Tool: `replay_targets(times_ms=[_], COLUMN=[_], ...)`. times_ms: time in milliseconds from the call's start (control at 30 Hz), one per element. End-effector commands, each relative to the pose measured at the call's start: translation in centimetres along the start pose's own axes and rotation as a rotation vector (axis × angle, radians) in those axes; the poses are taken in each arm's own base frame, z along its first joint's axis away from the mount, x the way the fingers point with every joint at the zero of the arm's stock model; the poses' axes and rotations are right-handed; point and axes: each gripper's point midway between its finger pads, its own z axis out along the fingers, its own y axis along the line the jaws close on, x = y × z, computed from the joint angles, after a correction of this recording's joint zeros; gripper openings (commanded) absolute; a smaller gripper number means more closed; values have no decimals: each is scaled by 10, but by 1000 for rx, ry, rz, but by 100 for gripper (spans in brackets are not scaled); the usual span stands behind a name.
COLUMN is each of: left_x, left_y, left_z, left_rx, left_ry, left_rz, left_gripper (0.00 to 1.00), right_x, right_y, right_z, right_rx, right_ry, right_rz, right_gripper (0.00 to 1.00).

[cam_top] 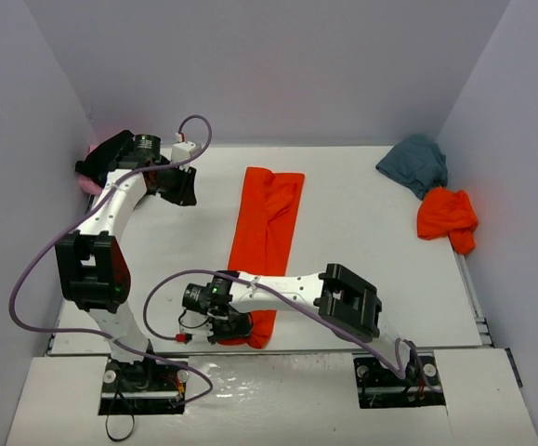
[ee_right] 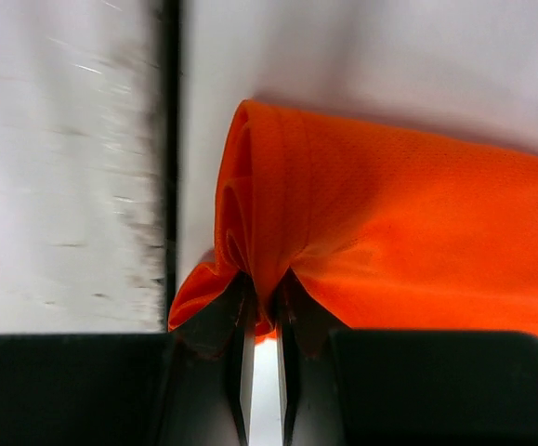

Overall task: Fold and stack the t-shirts
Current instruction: Fold the tshirt

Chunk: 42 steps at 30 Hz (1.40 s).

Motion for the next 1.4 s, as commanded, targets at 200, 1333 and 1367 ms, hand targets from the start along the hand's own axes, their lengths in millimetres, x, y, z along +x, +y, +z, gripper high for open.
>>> replay_targets(times_ms=[200, 1333, 1367], left_x=[-35, -22, -26], left_y=[-22, -66, -63], left_z=[-22, 1, 1], left_rx=[50, 206, 185], left_ry=[-81, 19, -1], left_rz=[97, 181, 184], left_gripper=[22, 22, 21], right_x=[-10, 104, 110], right_y=[-32, -337, -346], right_z=[-90, -56, -64], right_rx=[79, 478, 535], right_ry=[-166, -128, -120], right_rz=[33, 390, 415], right_gripper=[0, 49, 49])
